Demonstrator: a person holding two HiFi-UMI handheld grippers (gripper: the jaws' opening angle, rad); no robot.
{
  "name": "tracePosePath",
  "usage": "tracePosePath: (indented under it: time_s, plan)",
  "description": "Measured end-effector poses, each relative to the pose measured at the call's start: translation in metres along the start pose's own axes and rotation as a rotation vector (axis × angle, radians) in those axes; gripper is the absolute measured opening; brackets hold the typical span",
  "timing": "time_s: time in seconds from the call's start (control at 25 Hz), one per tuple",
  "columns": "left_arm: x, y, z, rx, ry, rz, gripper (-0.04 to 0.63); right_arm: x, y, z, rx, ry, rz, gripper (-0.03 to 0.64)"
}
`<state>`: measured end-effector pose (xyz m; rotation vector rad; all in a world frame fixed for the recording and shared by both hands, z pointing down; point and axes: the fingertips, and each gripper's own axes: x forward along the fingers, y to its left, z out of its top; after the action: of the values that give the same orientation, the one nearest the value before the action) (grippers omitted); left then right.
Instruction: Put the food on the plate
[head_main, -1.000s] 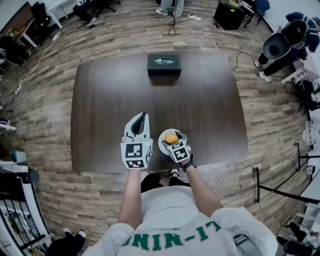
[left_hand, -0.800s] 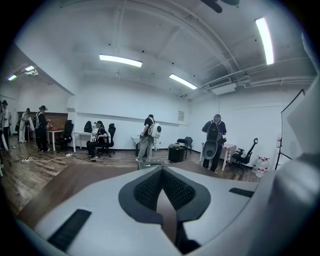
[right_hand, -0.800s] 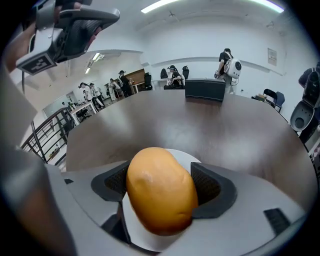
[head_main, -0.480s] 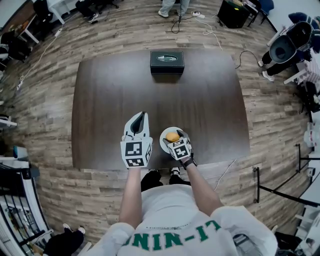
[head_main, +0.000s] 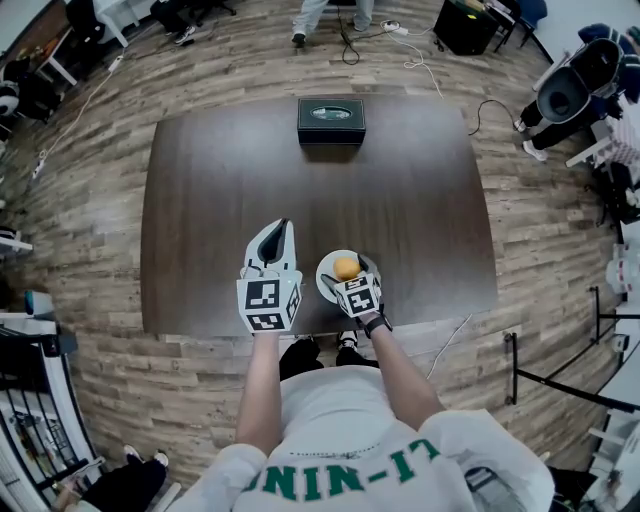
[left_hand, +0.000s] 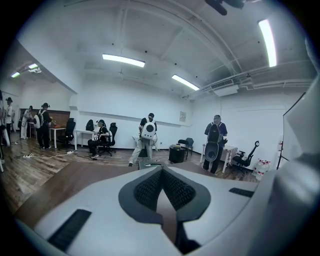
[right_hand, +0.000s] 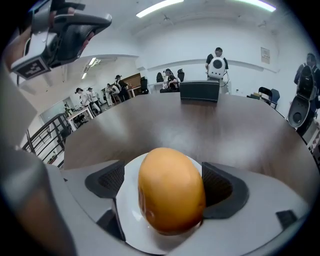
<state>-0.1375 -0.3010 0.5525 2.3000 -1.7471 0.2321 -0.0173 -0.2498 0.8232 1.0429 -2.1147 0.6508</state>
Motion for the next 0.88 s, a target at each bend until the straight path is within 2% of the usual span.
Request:
tracePosePath:
  time_s: [0.64,0.88]
  plan:
    - [-0.005,-0.01,0.006,0.026,-0.006,-0.006,0.012,-0.04,-0.038,0.043,0.087,-0.162,-0.095,0.469]
    - [-0.008,-0.012,0.013,-0.002,-0.024,-0.009,0.012,-0.064,-0.047,0.067,0.134,-0.238,-0.1,0.451]
